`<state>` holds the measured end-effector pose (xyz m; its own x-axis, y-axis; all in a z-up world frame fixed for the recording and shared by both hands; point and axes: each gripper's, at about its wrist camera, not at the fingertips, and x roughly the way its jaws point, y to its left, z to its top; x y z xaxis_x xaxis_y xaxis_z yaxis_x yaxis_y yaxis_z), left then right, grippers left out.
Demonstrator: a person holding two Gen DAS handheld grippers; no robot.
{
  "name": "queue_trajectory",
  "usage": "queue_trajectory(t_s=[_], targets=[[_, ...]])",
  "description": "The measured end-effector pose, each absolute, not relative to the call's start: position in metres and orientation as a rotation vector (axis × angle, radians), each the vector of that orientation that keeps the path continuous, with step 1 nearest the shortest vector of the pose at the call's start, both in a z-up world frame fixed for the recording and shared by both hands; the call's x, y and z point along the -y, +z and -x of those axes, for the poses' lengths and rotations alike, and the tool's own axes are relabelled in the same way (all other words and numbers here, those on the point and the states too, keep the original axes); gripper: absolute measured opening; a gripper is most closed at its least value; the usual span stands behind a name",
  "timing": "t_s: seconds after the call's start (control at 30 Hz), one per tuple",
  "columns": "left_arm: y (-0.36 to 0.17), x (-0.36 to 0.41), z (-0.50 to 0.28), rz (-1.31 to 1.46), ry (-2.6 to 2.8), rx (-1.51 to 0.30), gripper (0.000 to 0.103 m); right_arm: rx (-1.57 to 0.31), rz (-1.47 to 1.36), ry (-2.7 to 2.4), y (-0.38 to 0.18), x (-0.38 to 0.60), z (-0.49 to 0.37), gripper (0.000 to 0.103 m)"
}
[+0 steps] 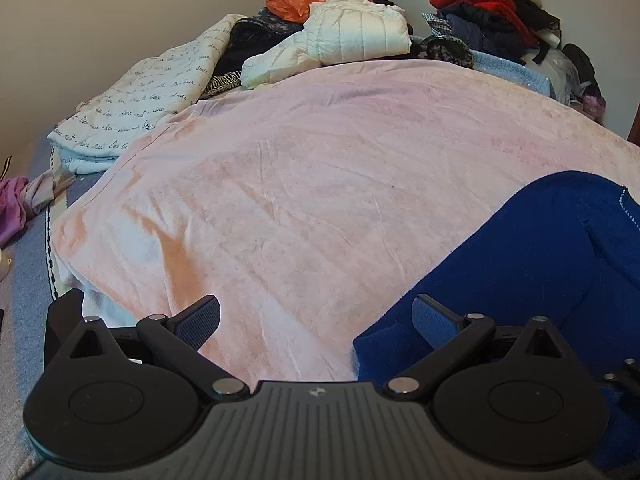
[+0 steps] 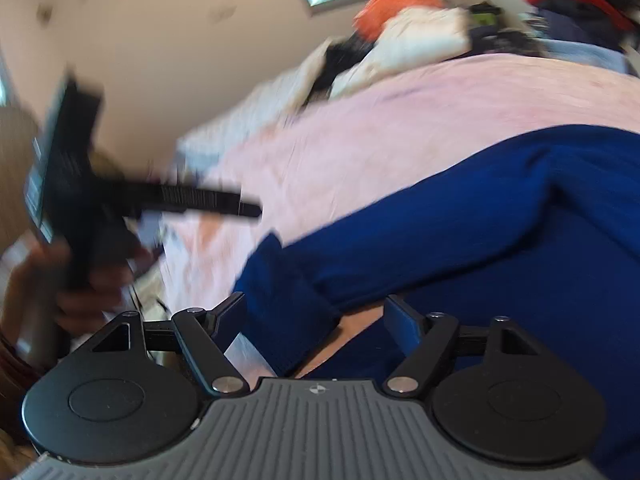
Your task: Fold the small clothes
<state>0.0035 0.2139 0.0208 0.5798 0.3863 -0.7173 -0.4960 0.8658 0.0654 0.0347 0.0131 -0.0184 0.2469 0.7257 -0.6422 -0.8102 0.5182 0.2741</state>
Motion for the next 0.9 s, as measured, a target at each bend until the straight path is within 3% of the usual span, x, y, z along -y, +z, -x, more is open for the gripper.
queue_trajectory(t_s=[0.03, 0.1, 0.13, 0.17, 0.2, 0.57, 0.6, 0.7, 0.73, 0.9], targets=[[0.021, -0.214, -0.003, 0.151, 0.517, -0.798, 0.103, -0.805, 0.189, 1.03, -0.023, -0.027, -0.029, 0.075], [0.022, -0.213, -0.004, 0.151, 0.509, -0.798, 0.103, -0.797, 0.261, 1.051, -0.035, -0.043, -0.024, 0.055], [0.022, -0.212, -0.004, 0.149, 0.503, -0.799, 0.103, -0.769, 0.263, 1.064, -0.035, -0.044, -0.02, 0.04], [0.021, -0.21, -0.005, 0.147, 0.498, -0.799, 0.103, -0.77, 0.236, 1.07, -0.033, -0.041, -0.018, 0.012], [0.021, -0.208, -0.006, 0.144, 0.495, -0.798, 0.103, -0.773, 0.19, 1.065, -0.03, -0.034, -0.019, 0.007], [0.018, -0.165, -0.018, 0.1, 0.361, -0.808, 0.103, -0.569, -0.185, 0.643, 0.031, 0.169, -0.063, 0.008], [0.016, -0.159, -0.02, 0.081, 0.347, -0.818, 0.103, -0.584, -0.191, 0.574, 0.028, 0.185, -0.068, 0.011], [0.007, -0.144, -0.024, 0.044, 0.315, -0.845, 0.103, -0.602, -0.117, 0.213, 0.005, 0.219, -0.076, 0.057], [0.005, -0.139, -0.025, 0.037, 0.303, -0.855, 0.103, -0.578, -0.088, 0.115, 0.0, 0.224, -0.074, 0.062], [0.001, -0.119, -0.032, 0.002, 0.254, -0.865, 0.103, -0.576, -0.346, 0.289, -0.015, 0.246, -0.069, 0.059]])
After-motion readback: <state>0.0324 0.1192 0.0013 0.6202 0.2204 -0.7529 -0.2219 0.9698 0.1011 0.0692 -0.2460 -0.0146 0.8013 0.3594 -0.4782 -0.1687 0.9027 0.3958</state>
